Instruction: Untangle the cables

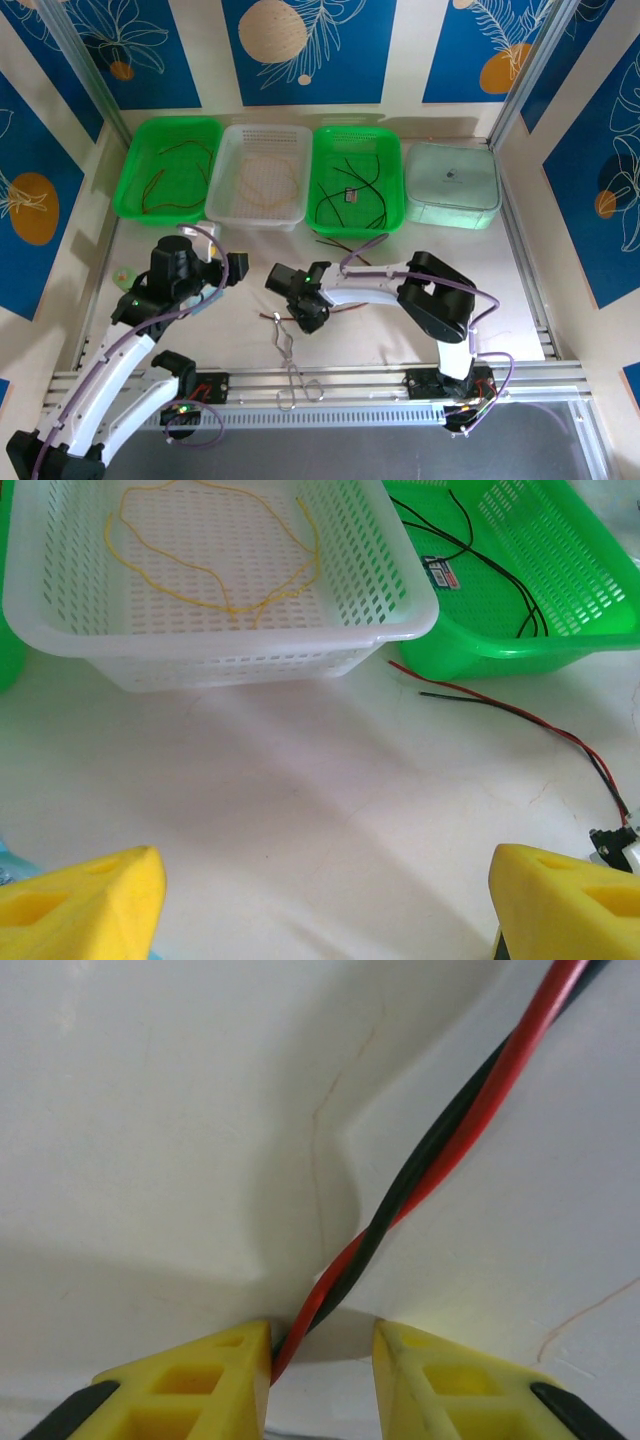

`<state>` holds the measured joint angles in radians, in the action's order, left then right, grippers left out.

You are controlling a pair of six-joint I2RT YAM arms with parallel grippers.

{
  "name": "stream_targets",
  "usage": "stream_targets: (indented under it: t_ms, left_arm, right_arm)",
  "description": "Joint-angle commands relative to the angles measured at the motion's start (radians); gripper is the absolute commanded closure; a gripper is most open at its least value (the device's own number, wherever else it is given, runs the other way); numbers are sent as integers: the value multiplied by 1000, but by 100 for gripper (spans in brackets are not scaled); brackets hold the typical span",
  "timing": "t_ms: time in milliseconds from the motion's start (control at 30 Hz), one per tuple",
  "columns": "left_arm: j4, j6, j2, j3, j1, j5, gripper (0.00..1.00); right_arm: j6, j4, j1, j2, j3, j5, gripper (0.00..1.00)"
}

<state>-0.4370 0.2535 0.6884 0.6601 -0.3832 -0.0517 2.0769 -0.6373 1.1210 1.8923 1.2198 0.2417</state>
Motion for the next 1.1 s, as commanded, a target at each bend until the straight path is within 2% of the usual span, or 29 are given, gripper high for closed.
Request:
stream_targets:
  t_ms: [0,133,400,533,633,867,1067]
  left_arm:
    - [-31,-20,-20,32,-8,6,16]
    - [-46,-17,-27,39,-8,4,16]
    - [-76,-20,-43,49,-8,5,17]
    - [-94,-25,-50,63,-9,9,17]
    - [-105,-28,-52,73,-8,10,17]
    - [-130,-29,-49,105,-10,-8,17]
    - [-134,13,-14,162,-10,-76,17]
  right_arm:
    - [630,0,-31,60,16,10,68]
    - [632,-10,-39,72,35,-4,68]
    - [635,8,-73,86,42,-17,84]
    - [639,83,-98,73,15,-7,96]
    - [640,121,-118,64,5,8,100]
    - [639,192,-152,-3,-41,52,100]
    - [638,253,-153,-141,-159,103,100]
